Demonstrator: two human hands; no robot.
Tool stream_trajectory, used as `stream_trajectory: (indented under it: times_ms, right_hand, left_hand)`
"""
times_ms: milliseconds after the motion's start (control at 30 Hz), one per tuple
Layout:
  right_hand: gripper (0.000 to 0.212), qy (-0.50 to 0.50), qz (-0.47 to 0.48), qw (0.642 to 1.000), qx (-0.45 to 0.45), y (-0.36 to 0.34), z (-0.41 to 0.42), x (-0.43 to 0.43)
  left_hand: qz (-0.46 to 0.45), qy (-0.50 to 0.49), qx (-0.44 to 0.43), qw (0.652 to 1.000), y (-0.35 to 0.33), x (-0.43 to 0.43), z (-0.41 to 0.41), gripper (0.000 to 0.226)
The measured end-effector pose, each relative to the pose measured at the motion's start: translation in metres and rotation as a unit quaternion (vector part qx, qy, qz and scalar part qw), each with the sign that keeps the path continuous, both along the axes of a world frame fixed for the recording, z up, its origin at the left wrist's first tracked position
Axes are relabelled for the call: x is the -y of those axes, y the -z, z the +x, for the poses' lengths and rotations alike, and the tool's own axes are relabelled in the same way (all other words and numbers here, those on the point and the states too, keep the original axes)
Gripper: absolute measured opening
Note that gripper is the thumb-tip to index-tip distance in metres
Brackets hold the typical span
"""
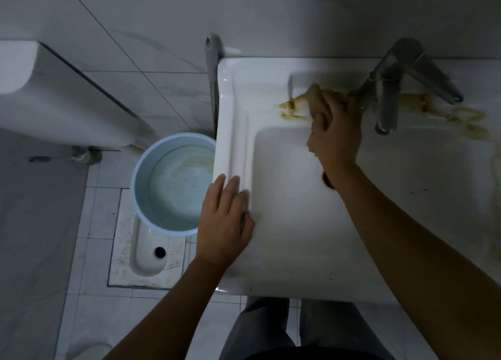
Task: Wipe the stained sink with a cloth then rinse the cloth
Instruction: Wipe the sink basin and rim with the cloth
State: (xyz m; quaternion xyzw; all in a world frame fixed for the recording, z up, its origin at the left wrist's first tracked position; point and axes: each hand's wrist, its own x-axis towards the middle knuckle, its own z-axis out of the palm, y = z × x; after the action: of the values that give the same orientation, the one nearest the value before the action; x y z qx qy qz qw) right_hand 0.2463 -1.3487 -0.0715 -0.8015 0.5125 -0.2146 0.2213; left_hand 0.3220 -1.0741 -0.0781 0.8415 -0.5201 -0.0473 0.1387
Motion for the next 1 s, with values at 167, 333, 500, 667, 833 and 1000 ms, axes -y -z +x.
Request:
stream_trajectory:
  times_ms: [167,333,500,667,833,1000]
  right_hand:
    - [0.016,0.027,-0.001,1.000,0.013,0.003,0.027,-0.005]
    - [0.032,-0.066,-0.031,0.997,-0.033,0.013,0.034,-0.029]
    - [0.058,-0.234,-0.021,0.970,-0.064,0.011,0.023,-0.045]
    - [0.047,-0.176,0.011,0.982,-0.069,-0.005,0.006,-0.014]
    - [0.037,-0.030,0.053,0.997,-0.050,-0.006,-0.016,0.013]
    - [0.038,-0.028,0.024,0.997,-0.065,0.004,0.025,-0.004]
  left_hand:
    - [0.014,0.003,0.007,1.000,-0.002,0.001,0.000,0.036]
    - [0.011,0.010,0.012,1.000,-0.003,0.001,0.000,0.036]
    - [0.031,0.017,0.019,0.999,-0.006,0.000,0.000,0.038]
    - [0.014,0.068,0.037,0.997,-0.010,0.024,0.018,0.048]
    - [0.022,0.095,0.044,0.994,0.000,0.037,0.031,0.046]
    - [0.007,0.091,0.032,0.995,0.002,0.038,0.032,0.043]
